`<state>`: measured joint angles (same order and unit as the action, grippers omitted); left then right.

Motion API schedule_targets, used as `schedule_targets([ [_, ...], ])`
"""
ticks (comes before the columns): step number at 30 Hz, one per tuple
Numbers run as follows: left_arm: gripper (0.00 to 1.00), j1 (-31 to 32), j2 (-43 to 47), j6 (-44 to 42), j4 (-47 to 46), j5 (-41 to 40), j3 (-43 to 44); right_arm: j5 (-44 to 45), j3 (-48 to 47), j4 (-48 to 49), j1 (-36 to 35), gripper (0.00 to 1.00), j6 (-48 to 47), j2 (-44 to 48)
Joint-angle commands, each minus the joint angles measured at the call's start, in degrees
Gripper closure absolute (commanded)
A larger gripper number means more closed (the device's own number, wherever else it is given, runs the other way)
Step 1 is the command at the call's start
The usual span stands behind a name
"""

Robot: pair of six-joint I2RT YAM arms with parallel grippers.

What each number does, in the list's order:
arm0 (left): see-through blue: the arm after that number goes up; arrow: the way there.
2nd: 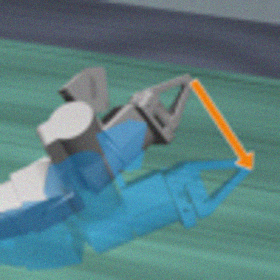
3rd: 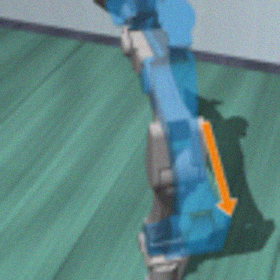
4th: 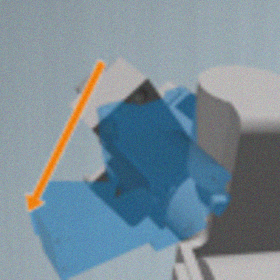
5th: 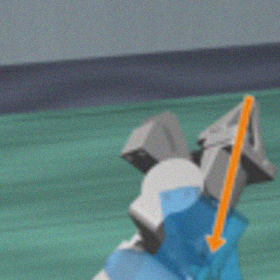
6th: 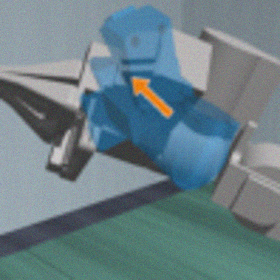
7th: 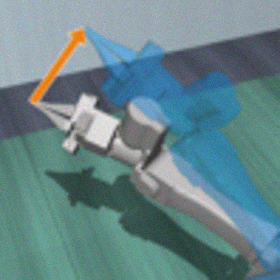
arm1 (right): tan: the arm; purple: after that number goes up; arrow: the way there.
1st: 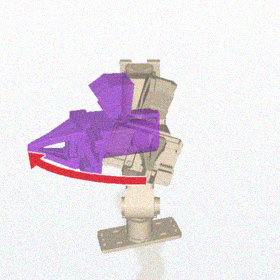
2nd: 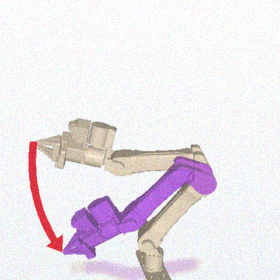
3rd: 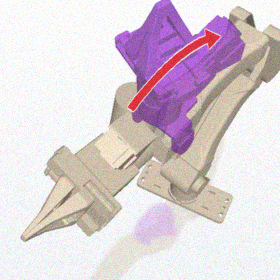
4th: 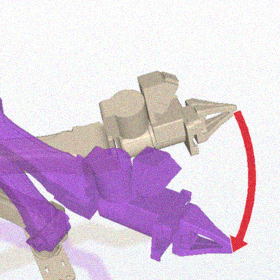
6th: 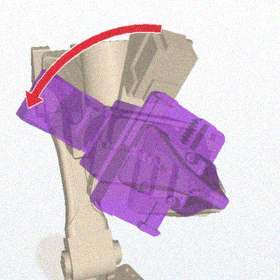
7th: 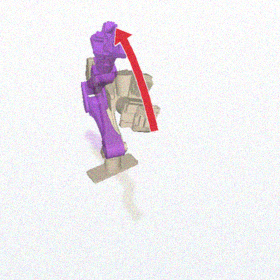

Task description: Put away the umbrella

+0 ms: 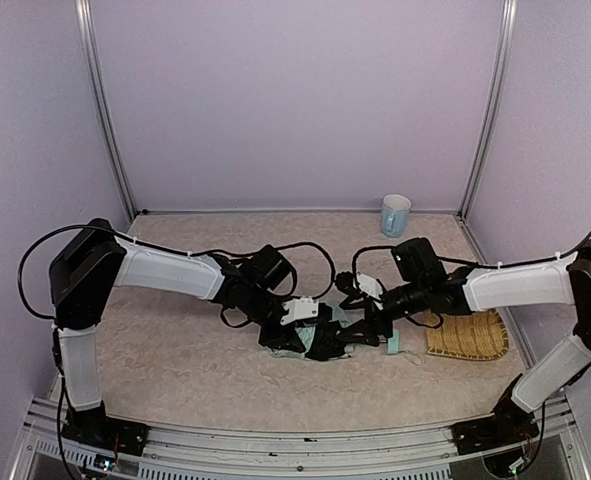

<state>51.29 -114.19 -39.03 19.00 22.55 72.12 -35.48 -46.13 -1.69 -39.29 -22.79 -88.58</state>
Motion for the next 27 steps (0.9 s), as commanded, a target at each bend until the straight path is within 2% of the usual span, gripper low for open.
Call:
schedule_targets([
  [1, 0.74, -0.5, -8.5, 2.2, 17.4, 3.5, 0.6, 12.9, 8.1, 15.5, -4.7, 0.19, -4.5, 6.4],
  [5, 0.74, -1.1, -10.5, 4.0, 18.8, 4.7, 1.8, 21.8, 12.6, 21.5, -12.2, 0.14, -13.8, 6.4],
  [11, 0.74, -2.0, -10.3, 3.9, 18.8, 7.7, 1.7, 26.0, 8.3, 20.6, -14.0, 0.03, -18.2, -1.1],
  [22, 0.74, -2.1, -10.7, 2.9, 18.9, 8.5, 2.4, 27.1, -0.2, 17.5, -14.0, 0.01, -25.3, -13.7],
  [27, 0.75, -2.0, -10.5, 1.5, 19.7, 9.5, 2.5, 29.6, -2.4, 17.7, -13.7, 0.06, -25.4, -18.3],
])
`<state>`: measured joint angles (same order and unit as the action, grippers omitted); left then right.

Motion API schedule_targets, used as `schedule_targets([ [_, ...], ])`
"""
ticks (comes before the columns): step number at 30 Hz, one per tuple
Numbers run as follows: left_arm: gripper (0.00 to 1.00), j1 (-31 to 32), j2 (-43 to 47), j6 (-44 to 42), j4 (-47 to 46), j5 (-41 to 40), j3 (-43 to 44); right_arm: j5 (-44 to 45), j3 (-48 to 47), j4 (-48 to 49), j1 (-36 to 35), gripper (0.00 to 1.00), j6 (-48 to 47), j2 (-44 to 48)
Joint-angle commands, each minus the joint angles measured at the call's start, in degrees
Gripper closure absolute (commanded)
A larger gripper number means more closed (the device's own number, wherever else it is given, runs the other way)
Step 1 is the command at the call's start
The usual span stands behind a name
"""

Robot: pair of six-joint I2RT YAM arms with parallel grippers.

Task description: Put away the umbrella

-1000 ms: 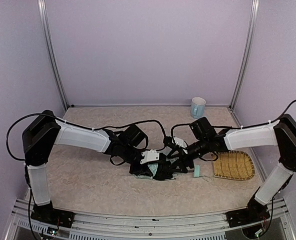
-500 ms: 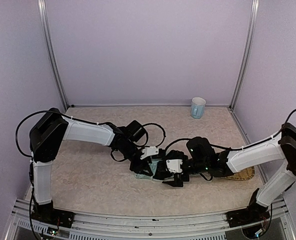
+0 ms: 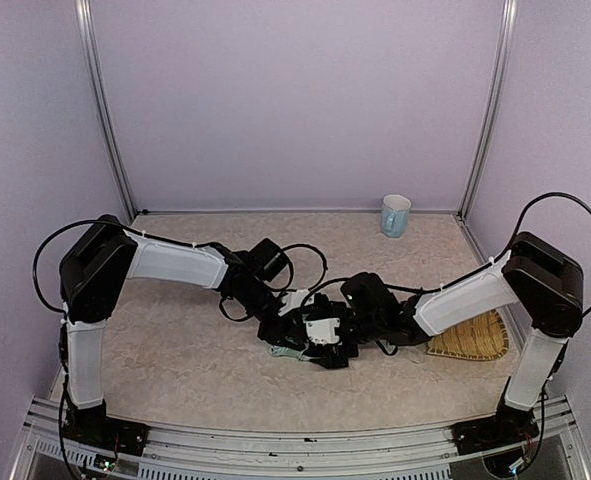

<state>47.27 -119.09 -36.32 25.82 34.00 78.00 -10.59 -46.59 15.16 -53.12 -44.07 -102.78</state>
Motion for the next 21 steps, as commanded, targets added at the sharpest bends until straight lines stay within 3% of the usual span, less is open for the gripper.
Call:
schedule_targets([
  [1, 0.76, 2.0, -5.4, -1.6, 12.9, -1.8, -3.4, 4.7, -2.2, 0.5, 0.3, 0.09, -4.3, -4.5],
  [3, 0.76, 2.0, -5.0, -2.3, 13.1, -1.4, -3.3, 4.3, -3.5, -1.3, 0.3, 0.20, -4.4, -5.3],
  [7, 0.76, 1.8, -4.3, -3.1, 12.9, -0.2, -3.4, 5.4, -3.9, -3.0, 0.4, 0.62, -4.1, -5.1],
  [9, 0.76, 1.6, -3.2, -3.2, 11.5, 0.2, -4.2, 5.9, -3.4, -3.4, 0.5, 0.72, -4.2, -4.4],
  [10, 0.72, 1.5, -2.3, -2.9, 10.1, 0.1, -4.9, 6.2, -3.1, -3.6, 0.4, 0.77, -4.1, -4.0],
  [13, 0.48, 0.7, 3.3, 0.6, 0.4, -1.2, -9.4, 7.1, -2.7, -4.1, 0.4, 0.97, -3.3, -3.1],
  [16, 0.36, -0.6, 11.1, 5.8, -15.6, -2.1, -16.7, 7.8, -2.5, -3.9, 0.4, 1.00, -2.2, -2.1],
  [21, 0.28, -2.6, 25.5, 11.6, -44.7, 0.6, -32.1, 7.4, -2.9, -2.4, 1.4, 1.00, 0.6, 1.5],
])
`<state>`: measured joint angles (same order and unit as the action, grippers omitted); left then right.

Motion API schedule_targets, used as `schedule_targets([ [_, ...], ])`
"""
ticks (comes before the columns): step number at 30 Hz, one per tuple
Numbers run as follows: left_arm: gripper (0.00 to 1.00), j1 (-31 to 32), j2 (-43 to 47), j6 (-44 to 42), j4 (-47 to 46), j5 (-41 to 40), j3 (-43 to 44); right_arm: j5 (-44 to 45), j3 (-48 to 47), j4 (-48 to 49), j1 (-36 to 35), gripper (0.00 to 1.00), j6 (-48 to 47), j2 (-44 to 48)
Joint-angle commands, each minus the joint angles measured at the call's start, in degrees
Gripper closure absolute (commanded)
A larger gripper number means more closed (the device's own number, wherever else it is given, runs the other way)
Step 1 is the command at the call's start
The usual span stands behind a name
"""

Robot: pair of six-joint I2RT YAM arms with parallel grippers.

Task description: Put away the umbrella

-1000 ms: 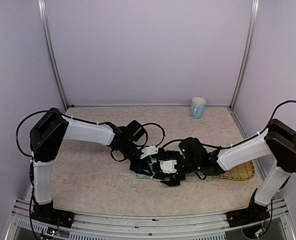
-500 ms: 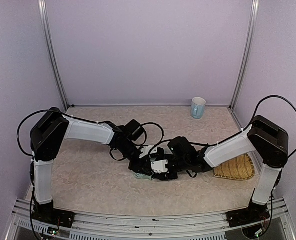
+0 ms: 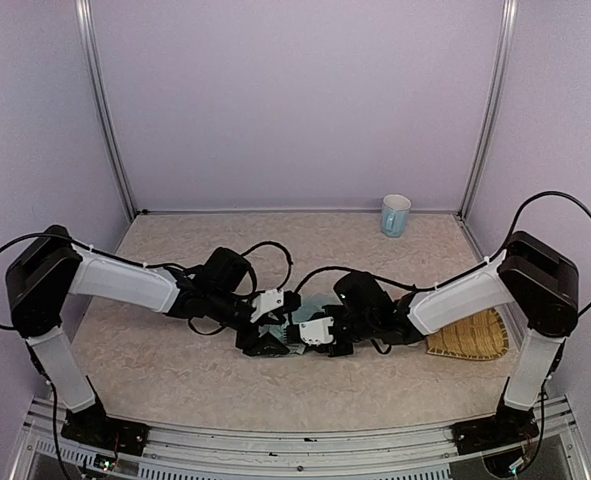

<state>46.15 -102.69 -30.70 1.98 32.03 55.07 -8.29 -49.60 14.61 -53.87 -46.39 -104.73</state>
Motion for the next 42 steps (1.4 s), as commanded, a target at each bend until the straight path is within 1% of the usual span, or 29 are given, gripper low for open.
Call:
schedule_targets([
  [1, 0.27, -1.8, 10.7, 7.0, -24.2, 2.7, -11.0, 4.0, 0.0, -1.5, 2.6, 1.00, 3.8, 4.7],
  [3, 0.27, -2.7, 12.9, 9.0, -27.6, 2.7, -13.0, 1.2, 0.1, -0.7, 3.9, 1.00, 6.7, 7.7],
  [8, 0.26, -4.6, 16.3, 11.8, -31.5, 3.8, -16.8, -7.3, 2.5, 3.0, 8.5, 1.00, 12.1, 16.7],
  [11, 0.27, -5.5, 17.4, 13.8, -36.0, 3.9, -19.1, -9.6, 4.2, 5.3, 10.0, 1.00, 12.6, 22.4],
  [14, 0.28, -5.3, 17.0, 15.5, -39.0, 3.8, -19.2, -12.0, 3.8, 4.8, 11.1, 1.00, 12.9, 26.0],
  [17, 0.30, -4.8, 16.3, 16.9, -42.4, 7.4, -19.1, -12.6, 3.1, 3.5, 11.2, 1.00, 11.2, 28.4],
  [19, 0.31, -4.1, 15.5, 17.0, -42.7, 9.5, -18.8, -12.0, 3.5, 3.6, 11.2, 1.00, 9.8, 29.3],
  [21, 0.32, -3.4, 14.7, 15.7, -40.8, 9.2, -18.5, -10.7, 4.4, 3.9, 11.2, 1.00, 9.2, 29.0],
  [24, 0.31, -3.2, 15.2, 14.2, -37.3, 6.0, -19.1, -10.2, 5.6, 4.4, 10.9, 1.00, 9.2, 26.4],
  [27, 0.30, -3.8, 18.8, 12.3, -36.3, 3.8, -21.5, -5.8, 6.8, 5.7, 9.7, 1.00, 7.6, 23.2],
  [32, 0.29, -3.9, 21.9, 7.9, -29.0, -2.9, -22.1, -0.1, 7.0, 5.6, 5.7, 1.00, 3.7, 18.6],
  [34, 0.28, -3.7, 21.7, 7.3, -27.1, -3.2, -21.5, 3.2, 7.7, 6.7, 3.4, 1.00, 1.8, 17.0],
  [36, 0.26, -3.1, 21.0, 7.2, -25.2, -1.8, -20.1, 5.2, 8.2, 7.8, 1.7, 1.00, 1.1, 15.4],
  [38, 0.27, -1.3, 19.7, 7.5, -23.2, -1.3, -18.1, 5.3, 8.1, 8.0, 0.8, 1.00, 1.7, 14.3],
  [40, 0.29, 1.0, 18.5, 7.7, -21.4, -1.8, -16.3, 3.7, 7.9, 7.8, 0.8, 1.00, 3.1, 13.7],
  [41, 0.30, 2.0, 18.2, 8.0, -21.6, -2.4, -15.9, 2.4, 7.6, 6.9, 0.7, 0.95, 3.4, 13.4],
  [42, 0.30, 2.7, 18.2, 8.7, -22.4, -3.3, -15.9, 1.1, 7.2, 5.6, 0.7, 0.86, 3.4, 12.9],
])
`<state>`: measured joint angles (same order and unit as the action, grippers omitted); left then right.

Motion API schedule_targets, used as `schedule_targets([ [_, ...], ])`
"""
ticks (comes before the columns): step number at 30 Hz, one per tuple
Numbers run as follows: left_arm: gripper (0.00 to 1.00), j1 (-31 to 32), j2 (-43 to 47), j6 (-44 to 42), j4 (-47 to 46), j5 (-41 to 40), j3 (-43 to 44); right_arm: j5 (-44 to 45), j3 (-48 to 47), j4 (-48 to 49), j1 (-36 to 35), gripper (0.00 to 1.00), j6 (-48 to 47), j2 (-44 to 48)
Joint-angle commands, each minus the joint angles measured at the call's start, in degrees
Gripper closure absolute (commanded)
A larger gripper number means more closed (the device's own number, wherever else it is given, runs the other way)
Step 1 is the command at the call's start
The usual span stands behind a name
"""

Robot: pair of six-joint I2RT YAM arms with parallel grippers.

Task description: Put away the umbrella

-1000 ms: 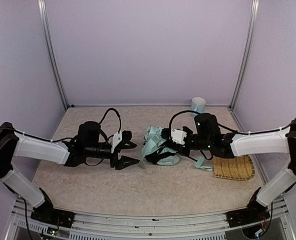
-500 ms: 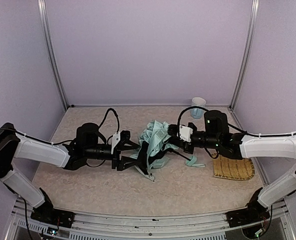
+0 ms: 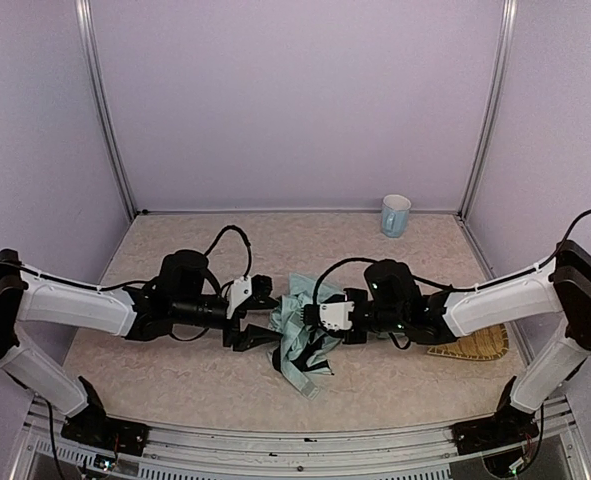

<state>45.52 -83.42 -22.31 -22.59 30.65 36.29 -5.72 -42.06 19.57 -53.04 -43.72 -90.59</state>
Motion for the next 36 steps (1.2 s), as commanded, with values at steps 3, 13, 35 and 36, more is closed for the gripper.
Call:
schedule_targets([
  [3, 0.28, 4.3, -1.3, 2.6, -1.3, -5.1, 2.7, -3.2, -2.7, -4.3, -0.2, 0.47, 1.8, -3.2],
  [13, 0.28, 7.6, -3.8, 1.1, 3.0, -11.2, 5.0, -5.8, -5.2, -13.7, -0.2, 0.00, 6.9, 2.6],
  [35, 0.28, 19.2, 12.7, 12.1, -0.3, -24.4, -6.5, -20.4, -10.0, -36.8, 0.6, 0.00, 12.8, 12.4],
  [36, 0.29, 19.7, 12.8, 12.9, 0.0, -24.0, -6.2, -20.6, -9.3, -36.0, -0.1, 0.00, 13.3, 12.2],
])
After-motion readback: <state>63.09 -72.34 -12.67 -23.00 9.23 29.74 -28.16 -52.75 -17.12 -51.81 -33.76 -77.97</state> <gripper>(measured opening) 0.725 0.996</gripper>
